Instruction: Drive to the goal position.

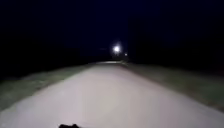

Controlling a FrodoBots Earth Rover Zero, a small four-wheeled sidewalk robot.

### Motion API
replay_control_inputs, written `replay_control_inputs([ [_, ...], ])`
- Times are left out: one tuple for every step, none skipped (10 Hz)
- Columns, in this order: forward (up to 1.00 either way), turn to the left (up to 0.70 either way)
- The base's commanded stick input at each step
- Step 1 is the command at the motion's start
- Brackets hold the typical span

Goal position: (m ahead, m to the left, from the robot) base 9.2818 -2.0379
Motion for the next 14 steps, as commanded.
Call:
replay_control_inputs([
  [1.00,0.00],
  [1.00,0.00],
  [1.00,0.00],
  [1.00,0.00],
  [1.00,0.00],
  [1.00,0.00],
  [1.00,0.00],
  [1.00,0.00],
  [1.00,0.00],
  [1.00,0.00],
  [1.00,-0.02],
  [1.00,-0.02],
  [1.00,-0.03],
  [1.00,0.00],
])
